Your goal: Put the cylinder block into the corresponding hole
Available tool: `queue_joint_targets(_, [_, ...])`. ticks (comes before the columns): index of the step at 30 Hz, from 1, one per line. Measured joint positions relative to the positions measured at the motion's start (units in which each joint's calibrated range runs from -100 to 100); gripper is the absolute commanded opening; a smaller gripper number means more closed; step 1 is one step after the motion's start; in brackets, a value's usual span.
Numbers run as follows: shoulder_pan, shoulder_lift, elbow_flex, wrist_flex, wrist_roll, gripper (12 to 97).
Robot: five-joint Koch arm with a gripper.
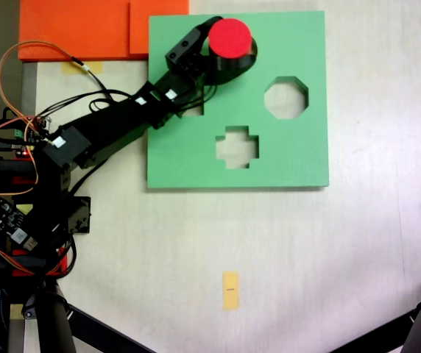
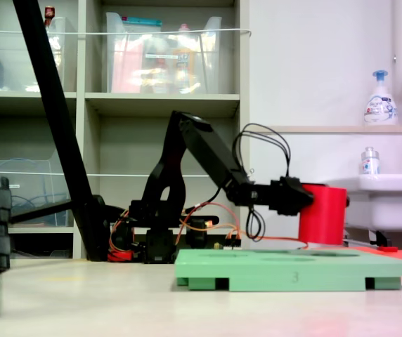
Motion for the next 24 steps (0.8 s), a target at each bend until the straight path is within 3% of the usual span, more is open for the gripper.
queue_joint_targets(18, [0.20, 14.77, 9.11, 0.00, -0.05, 33.5])
queue_joint_targets(24, [0.24, 17.92, 9.21, 0.00, -0.05, 40.1])
